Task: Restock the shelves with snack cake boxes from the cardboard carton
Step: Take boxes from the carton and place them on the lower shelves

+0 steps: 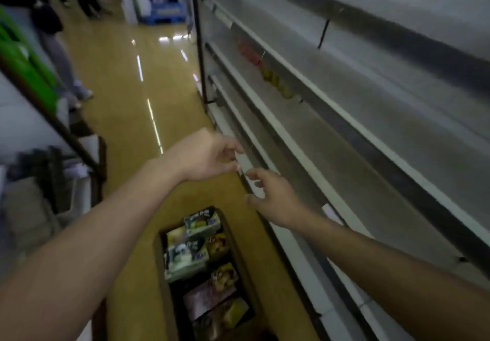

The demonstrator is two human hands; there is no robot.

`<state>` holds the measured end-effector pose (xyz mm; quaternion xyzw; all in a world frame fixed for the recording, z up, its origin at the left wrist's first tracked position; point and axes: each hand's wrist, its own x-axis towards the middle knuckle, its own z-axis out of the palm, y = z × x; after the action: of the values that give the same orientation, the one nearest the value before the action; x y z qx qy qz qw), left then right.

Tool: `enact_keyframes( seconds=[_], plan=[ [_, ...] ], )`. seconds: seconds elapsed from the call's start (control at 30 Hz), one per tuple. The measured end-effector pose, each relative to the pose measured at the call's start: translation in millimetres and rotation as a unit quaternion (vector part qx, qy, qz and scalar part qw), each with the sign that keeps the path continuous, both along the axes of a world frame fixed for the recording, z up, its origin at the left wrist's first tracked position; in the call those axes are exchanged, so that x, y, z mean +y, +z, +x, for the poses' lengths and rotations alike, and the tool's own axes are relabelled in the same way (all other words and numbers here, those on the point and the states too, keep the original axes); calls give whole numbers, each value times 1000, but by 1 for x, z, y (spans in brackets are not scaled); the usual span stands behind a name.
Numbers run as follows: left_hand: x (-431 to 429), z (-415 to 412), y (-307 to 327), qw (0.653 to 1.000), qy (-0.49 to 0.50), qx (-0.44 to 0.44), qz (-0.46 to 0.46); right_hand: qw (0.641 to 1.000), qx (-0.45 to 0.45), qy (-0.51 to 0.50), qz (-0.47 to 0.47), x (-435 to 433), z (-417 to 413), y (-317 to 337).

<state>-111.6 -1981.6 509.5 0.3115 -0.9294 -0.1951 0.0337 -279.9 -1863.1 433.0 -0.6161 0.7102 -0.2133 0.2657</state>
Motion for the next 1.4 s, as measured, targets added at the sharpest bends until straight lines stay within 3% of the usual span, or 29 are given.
enact_keyframes(
  seconds=[0.37,0.77,1.1,1.4],
  plan=[
    [32,64,-216,975,151,-97,135,977,-36,117,173,-14,37,-196],
    [98,80,-502,930,189,-166,268,909,59,254,325,48,50,-475],
    [98,66,-674,926,192,-221,240,838,207,388,323,63,69,-625],
    [82,46,-753,928,196,-220,229,774,347,428,312,64,67,-694]
  ],
)
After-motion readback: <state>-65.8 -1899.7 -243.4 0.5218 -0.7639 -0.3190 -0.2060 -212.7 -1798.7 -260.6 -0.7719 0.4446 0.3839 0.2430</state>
